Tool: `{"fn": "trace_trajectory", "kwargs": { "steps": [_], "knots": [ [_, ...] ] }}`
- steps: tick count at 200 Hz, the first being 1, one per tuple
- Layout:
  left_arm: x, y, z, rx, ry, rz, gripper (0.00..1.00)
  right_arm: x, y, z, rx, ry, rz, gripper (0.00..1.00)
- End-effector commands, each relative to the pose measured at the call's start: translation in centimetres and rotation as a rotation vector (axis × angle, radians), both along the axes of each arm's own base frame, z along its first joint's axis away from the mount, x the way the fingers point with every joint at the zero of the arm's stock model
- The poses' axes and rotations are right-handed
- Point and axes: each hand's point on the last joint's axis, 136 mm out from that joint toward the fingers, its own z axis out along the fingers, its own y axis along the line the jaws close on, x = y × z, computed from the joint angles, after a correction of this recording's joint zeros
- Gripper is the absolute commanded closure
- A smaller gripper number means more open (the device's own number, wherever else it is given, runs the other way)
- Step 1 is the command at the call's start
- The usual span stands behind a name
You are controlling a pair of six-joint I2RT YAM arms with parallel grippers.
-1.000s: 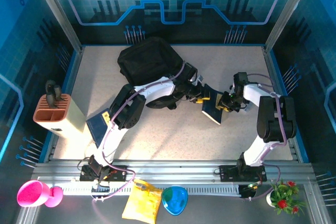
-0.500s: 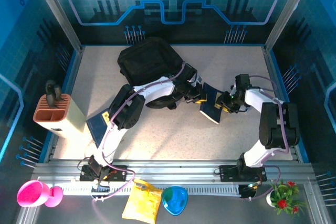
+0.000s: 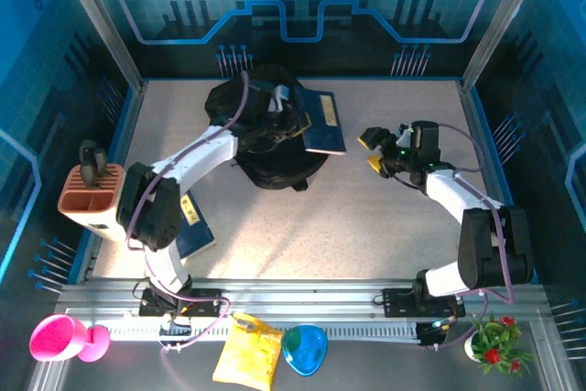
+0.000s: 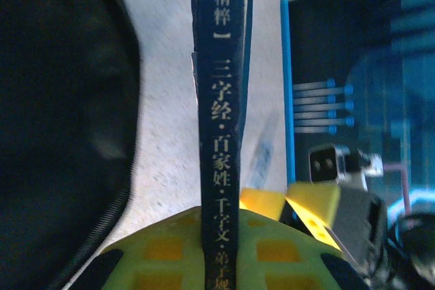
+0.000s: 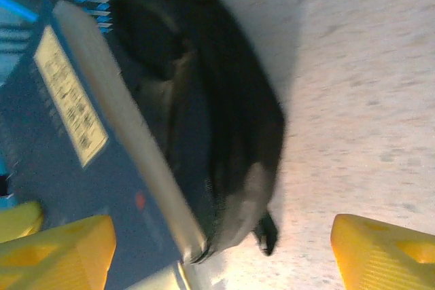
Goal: Pack the student bag
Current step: Pass the book.
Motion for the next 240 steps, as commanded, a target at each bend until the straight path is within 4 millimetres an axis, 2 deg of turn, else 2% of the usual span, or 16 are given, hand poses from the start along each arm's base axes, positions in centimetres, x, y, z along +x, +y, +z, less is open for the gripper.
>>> {"fn": "trace_trajectory", "kwargs": {
  "steps": [1,20,39,55,62,65,79,105,125,150,166,186,206,220,240],
  "knots": [
    [1.2,2.7,3.4,-0.084,-0.112,0.141,0.93,1.4,3.1,3.8,0.134,-0.070,-0.005,0.12],
    [1.4,5.1,4.6,-0.155,-0.155,0.253,0.93,1.6,5.5,3.7,0.192,-0.022,-0.010,0.10],
    [1.4,6.3,5.8,-0.251,-0.203,0.339,0.93,2.4,8.2,4.8,0.287,-0.024,0.007,0.10],
    [1.4,6.7,6.4,-0.323,-0.213,0.381,0.93,3.2,10.0,6.0,0.347,-0.050,0.008,0.10],
    [1.4,6.9,6.5,-0.353,-0.211,0.398,0.93,3.2,10.7,6.0,0.357,-0.050,0.010,0.10],
    [1.4,7.0,6.6,-0.364,-0.211,0.404,0.93,3.6,11.1,7.0,0.367,-0.072,0.015,0.10],
    [1.4,7.2,6.4,-0.401,-0.200,0.428,0.93,4.2,12.3,7.8,0.383,-0.089,0.021,0.10],
    [1.5,7.4,6.6,-0.436,-0.198,0.460,0.93,4.8,14.8,8.6,0.415,-0.113,0.042,0.12],
    [1.5,7.4,6.8,-0.456,-0.197,0.471,0.93,5.1,16.5,8.5,0.426,-0.115,0.061,0.17],
    [1.5,7.4,7.1,-0.469,-0.197,0.480,0.93,5.6,17.6,8.3,0.458,-0.134,0.061,0.29],
    [1.5,7.2,7.0,-0.471,-0.192,0.477,0.93,5.8,17.7,8.2,0.461,-0.154,0.057,0.43],
    [1.4,7.2,6.8,-0.472,-0.181,0.478,0.92,6.0,17.5,8.3,0.461,-0.177,0.046,0.55],
    [1.4,7.2,6.5,-0.468,-0.174,0.481,0.89,5.9,17.1,8.4,0.445,-0.195,0.045,0.75],
    [1.3,7.1,6.3,-0.452,-0.169,0.477,0.83,5.9,16.5,8.5,0.419,-0.216,0.039,0.86],
    [1.0,7.1,5.2,-0.359,-0.154,0.457,0.63,5.7,14.9,8.9,0.350,-0.249,0.028,0.94]
  ]
}}
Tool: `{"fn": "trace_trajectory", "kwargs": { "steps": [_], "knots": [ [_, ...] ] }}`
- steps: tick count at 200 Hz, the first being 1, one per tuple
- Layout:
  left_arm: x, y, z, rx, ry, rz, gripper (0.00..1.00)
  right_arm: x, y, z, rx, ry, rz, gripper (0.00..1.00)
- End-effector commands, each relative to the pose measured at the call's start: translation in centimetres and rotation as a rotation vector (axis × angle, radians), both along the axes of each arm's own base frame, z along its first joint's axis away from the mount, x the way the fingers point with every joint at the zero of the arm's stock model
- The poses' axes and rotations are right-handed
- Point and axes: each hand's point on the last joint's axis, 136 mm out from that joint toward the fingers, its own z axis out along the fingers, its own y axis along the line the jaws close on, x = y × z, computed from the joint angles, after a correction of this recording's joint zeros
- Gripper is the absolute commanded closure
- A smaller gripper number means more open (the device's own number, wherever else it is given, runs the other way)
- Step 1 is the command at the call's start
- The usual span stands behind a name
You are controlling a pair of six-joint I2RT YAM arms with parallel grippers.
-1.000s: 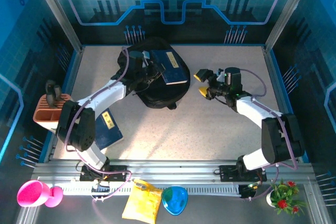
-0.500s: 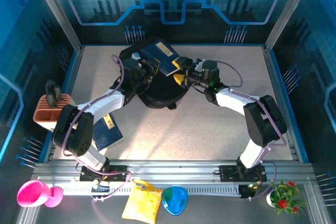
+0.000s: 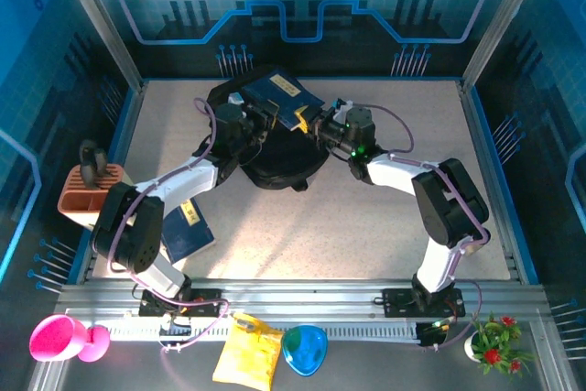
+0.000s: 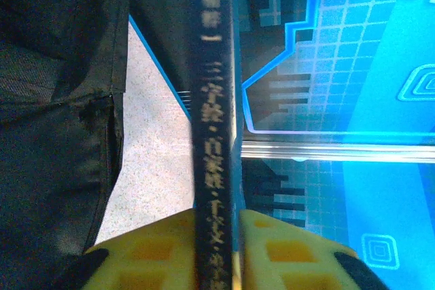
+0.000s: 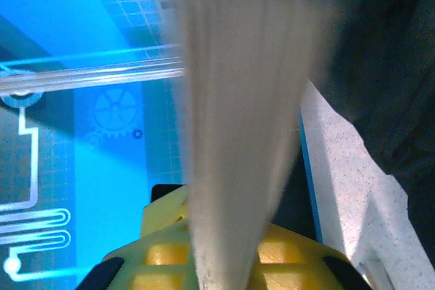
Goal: Pack the student bag
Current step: Pass the book, then open the student bag at the top-center of the table.
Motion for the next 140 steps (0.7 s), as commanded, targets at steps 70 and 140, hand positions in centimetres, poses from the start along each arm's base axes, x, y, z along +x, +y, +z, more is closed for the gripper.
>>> {"fn": "trace_trajectory", "kwargs": {
  "steps": [70,140],
  "knots": [
    [-2.5,-3.2,-5.9,0.387,0.102,-0.323,0.35,-1.3,-12.8,1.2,-0.357,-0.153,-0.201,0.96],
    [-3.8,-10.5,-10.2,0.757,0.018,-0.636,0.37,-4.0,-21.4,-1.3,-0.555,-0.064,-0.306,0.96]
  ]
}}
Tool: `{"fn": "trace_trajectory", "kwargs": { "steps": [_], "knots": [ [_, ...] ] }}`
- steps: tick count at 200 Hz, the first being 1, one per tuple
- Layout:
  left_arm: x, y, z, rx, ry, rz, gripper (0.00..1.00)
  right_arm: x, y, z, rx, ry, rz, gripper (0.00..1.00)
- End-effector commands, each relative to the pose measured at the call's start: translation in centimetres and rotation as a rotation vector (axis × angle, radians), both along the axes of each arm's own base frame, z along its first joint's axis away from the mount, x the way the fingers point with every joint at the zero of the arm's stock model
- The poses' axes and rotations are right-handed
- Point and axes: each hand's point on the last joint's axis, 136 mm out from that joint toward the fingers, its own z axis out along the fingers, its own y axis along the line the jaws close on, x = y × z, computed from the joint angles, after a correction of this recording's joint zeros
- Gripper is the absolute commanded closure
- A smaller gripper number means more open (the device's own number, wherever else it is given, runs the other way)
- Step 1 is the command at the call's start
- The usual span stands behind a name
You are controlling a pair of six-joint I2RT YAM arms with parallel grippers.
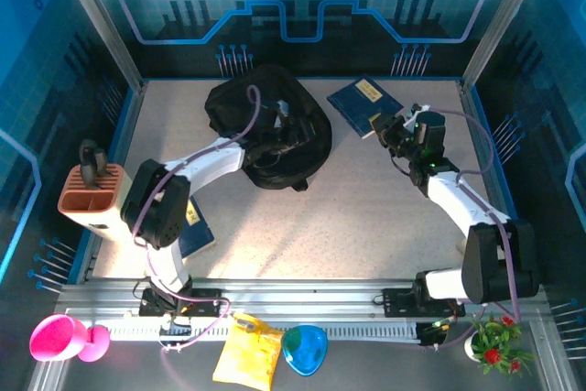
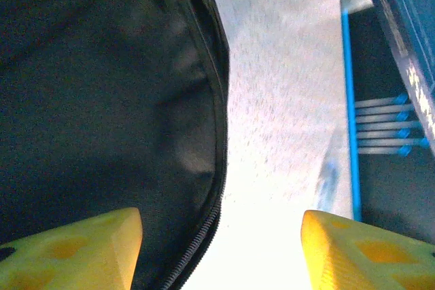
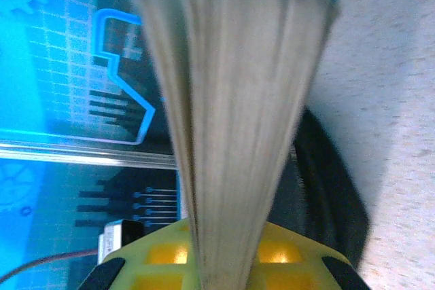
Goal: Pack the student bag
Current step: Open the student bag at the top-center of the table.
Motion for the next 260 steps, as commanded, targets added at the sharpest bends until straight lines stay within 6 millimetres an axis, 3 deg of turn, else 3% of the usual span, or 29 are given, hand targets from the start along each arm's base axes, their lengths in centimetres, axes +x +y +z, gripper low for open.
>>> {"fn": "trace_trajectory", "kwargs": {
  "steps": [1,49,75,203,260],
  "knots": [
    [-1.7,-2.4,-1.2,0.176,-0.068,-0.187,0.37,-1.4,-1.6,-0.4,-0.096,0.004,-0.002,0.96],
    [-2.3,-4.6,-3.9,0.318,-0.071,-0.353,0.43,-2.3,-2.8,-1.2,-0.129,0.032,-0.016,0.97],
    [-1.8,-3.7,-5.5,0.446,-0.031,-0.409,0.46,-2.4,-3.0,-1.7,-0.124,0.040,-0.020,0.98],
    [0.4,-3.7,-7.0,0.484,-0.006,-0.412,0.69,-2.8,-3.2,-2.2,-0.113,0.048,-0.022,0.98],
    [0.4,-4.2,-7.4,0.429,0.039,-0.421,0.72,-2.9,-3.2,-2.5,-0.110,0.060,-0.025,0.98]
  ]
}}
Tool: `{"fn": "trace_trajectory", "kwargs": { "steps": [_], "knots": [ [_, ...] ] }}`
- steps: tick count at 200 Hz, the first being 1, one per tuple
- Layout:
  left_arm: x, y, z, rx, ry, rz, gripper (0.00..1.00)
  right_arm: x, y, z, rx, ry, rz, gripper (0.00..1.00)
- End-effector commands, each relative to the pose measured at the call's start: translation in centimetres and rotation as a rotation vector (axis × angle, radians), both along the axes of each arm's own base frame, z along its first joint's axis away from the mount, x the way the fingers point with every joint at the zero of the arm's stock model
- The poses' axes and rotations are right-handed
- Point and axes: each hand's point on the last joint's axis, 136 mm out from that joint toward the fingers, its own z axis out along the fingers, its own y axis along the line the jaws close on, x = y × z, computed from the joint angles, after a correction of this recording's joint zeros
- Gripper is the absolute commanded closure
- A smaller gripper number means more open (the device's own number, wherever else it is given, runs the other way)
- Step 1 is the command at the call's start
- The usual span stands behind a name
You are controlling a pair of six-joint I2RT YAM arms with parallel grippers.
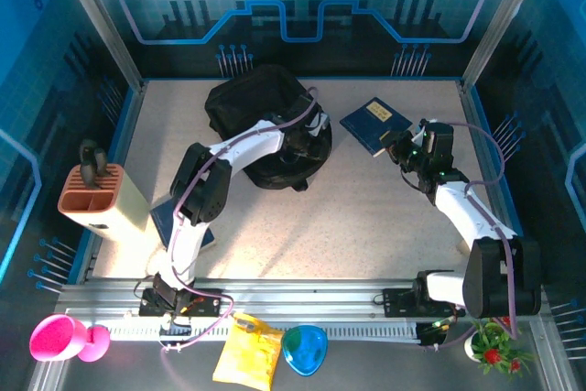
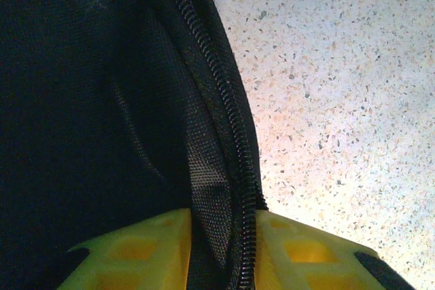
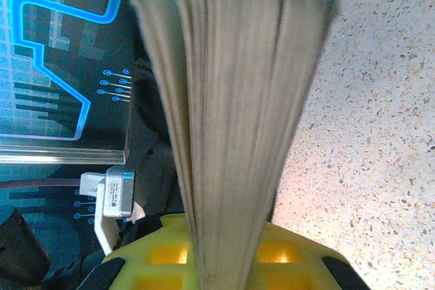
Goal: Pack the student bag
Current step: Open the student bag at the top-center of the table, then place the book in the student bag.
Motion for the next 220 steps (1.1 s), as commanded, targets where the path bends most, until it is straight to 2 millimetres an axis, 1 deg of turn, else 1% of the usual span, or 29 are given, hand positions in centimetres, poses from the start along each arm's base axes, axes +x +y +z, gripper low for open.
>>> {"fn": "trace_trajectory", "kwargs": {
  "steps": [1,9,23,49,65,78,95,110,132,151,177,200,220],
  "knots": [
    [0.0,0.2,-0.5,-0.009,0.046,0.005,0.72,-0.1,-0.5,1.2,-0.005,-0.049,-0.004,0.98],
    [0.0,0.3,-0.5,-0.009,0.052,0.010,0.74,-0.1,-0.5,1.2,-0.004,-0.049,-0.003,0.98],
    [0.0,0.4,-0.6,-0.015,0.061,0.015,0.79,-0.1,-0.6,1.2,-0.005,-0.048,-0.005,0.98],
    [0.1,0.5,0.6,-0.050,0.054,0.021,0.88,-0.1,-0.6,1.2,-0.007,-0.047,-0.006,0.98],
    [0.4,0.5,2.2,-0.091,0.029,0.020,0.94,-0.2,-0.7,1.1,-0.011,-0.044,-0.006,0.98],
    [0.7,1.0,3.9,-0.118,-0.004,0.020,0.95,-0.4,-0.8,1.1,-0.017,-0.042,-0.006,0.98],
    [1.3,2.6,5.9,-0.123,-0.064,0.047,0.97,-0.7,-0.9,1.0,-0.027,-0.041,-0.007,0.98],
    [1.9,4.1,8.2,-0.159,-0.116,0.081,0.99,-0.9,-0.9,1.1,-0.041,-0.044,0.001,0.98],
    [2.2,5.6,11.0,-0.226,-0.181,0.115,0.99,-1.2,-0.4,1.4,-0.052,-0.056,0.029,0.98],
    [2.2,6.2,13.2,-0.267,-0.238,0.127,1.00,-1.5,1.1,1.7,-0.051,-0.066,0.077,0.97],
    [2.2,6.1,15.8,-0.316,-0.307,0.123,1.00,-1.9,4.6,1.6,-0.051,-0.066,0.162,0.97],
    [2.2,6.0,17.4,-0.350,-0.348,0.122,1.00,-2.2,7.5,0.9,-0.040,-0.045,0.211,0.97],
    [2.2,5.9,18.0,-0.369,-0.362,0.120,1.00,-2.3,10.0,0.0,-0.033,-0.021,0.245,0.97]
  ]
}}
